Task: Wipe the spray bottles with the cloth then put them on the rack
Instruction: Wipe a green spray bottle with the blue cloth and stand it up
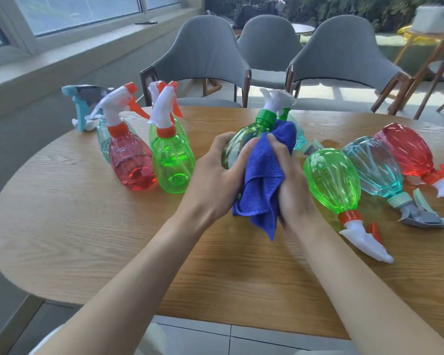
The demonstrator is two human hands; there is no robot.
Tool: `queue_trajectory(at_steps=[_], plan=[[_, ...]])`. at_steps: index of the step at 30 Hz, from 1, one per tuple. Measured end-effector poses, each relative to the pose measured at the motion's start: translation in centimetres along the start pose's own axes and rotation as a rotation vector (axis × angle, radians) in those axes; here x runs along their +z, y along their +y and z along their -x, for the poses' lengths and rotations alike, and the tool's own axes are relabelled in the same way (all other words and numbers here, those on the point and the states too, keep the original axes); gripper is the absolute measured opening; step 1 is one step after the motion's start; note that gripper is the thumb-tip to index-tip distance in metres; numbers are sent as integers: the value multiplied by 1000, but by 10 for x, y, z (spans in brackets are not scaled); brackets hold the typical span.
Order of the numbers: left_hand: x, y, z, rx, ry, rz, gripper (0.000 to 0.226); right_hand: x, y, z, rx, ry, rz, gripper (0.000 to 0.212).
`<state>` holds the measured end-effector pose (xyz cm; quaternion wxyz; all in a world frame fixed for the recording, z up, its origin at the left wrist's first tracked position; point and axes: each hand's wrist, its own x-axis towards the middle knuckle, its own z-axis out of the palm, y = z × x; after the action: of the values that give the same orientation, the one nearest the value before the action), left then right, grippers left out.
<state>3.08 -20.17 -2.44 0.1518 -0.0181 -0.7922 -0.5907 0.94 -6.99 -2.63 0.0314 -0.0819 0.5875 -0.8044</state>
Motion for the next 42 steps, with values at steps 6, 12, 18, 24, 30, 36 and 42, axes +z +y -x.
queue_trajectory(at_steps=[6,12,18,24,30,36,42], plan=[[3,0,8,66,-90,-63,38,-8,-6,-6,23,80,-277,55],[3,-2,-1,-33,54,60,46,5,10,-1,-19,3,-92,28],[-5,-2,3,112,-8,-141,37,-3,1,-4,0,15,-216,22],[2,-9,4,188,-51,-304,57,-4,3,-8,87,37,-324,34],[3,-5,2,75,60,-224,53,7,13,1,74,-23,-289,25],[0,1,-5,-133,165,133,48,22,19,11,-78,-54,14,87],[2,8,-7,-316,51,383,61,19,31,13,-335,48,295,49]])
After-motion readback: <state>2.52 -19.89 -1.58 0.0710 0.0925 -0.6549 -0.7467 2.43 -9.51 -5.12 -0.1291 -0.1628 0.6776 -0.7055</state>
